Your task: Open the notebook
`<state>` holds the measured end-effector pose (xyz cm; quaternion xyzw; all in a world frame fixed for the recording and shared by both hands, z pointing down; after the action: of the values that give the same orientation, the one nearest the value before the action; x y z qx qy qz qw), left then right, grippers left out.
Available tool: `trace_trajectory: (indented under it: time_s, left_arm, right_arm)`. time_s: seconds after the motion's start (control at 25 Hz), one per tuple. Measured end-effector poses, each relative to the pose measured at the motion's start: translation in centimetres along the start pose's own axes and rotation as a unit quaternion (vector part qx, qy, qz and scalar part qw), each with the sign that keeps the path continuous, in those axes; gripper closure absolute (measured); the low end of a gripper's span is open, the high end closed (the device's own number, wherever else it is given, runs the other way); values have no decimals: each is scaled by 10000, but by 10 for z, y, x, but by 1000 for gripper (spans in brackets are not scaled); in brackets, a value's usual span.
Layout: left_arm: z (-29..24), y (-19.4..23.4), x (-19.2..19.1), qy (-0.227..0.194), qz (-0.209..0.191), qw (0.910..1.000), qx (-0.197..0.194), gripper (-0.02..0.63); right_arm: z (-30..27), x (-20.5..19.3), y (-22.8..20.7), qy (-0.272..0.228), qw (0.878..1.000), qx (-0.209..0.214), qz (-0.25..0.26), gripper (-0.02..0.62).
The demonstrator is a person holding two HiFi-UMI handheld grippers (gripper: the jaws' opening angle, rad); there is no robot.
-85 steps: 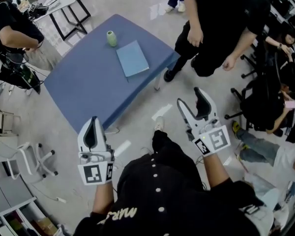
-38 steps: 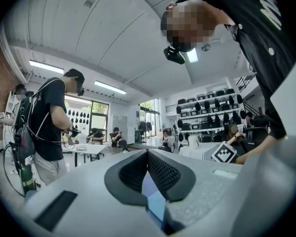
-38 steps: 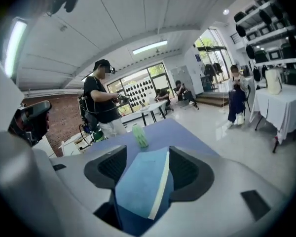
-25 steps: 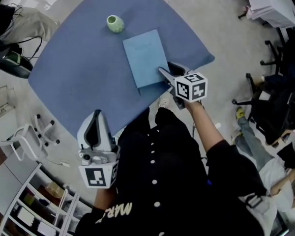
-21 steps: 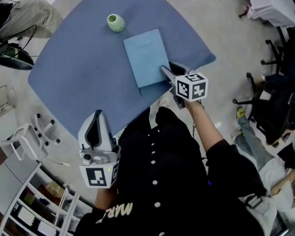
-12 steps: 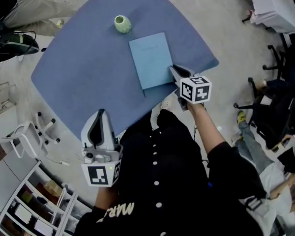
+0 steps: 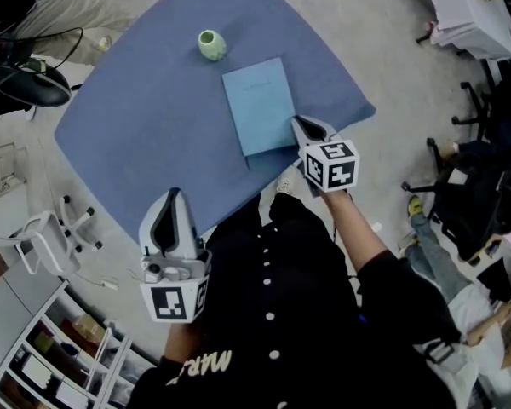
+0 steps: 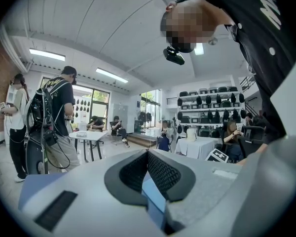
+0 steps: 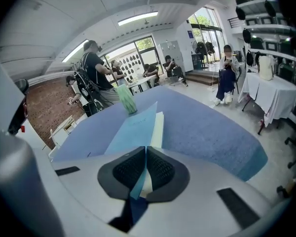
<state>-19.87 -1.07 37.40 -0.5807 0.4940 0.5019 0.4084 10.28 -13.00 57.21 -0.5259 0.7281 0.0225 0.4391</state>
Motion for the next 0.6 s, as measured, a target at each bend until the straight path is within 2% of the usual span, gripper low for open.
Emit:
trace_trajectory:
  time_s: [0.28, 0.36, 0.6]
  left_arm:
    - [3, 0, 3, -89, 65, 9999, 53, 603]
    - [5, 2, 4, -99, 58, 9999, 86, 603]
    - [11, 3, 7, -142, 65, 9997, 181, 603]
  right_arm:
    - [18, 27, 50, -231, 9967, -55, 773, 580]
    - [20, 35, 69, -351, 9946, -1, 974, 580]
    - [18, 49, 120, -311, 9862, 252, 1609, 577]
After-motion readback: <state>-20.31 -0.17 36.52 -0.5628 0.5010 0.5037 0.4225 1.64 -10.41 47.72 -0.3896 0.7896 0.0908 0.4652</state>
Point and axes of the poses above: the fingertips, and each gripper's own axes: z backward along the fingers, y to its left, x out of its top, the point moved 10 cm from there along z, backward along the fingers, and after that the axes turned 10 degrees about x, right-handed, at the moved point
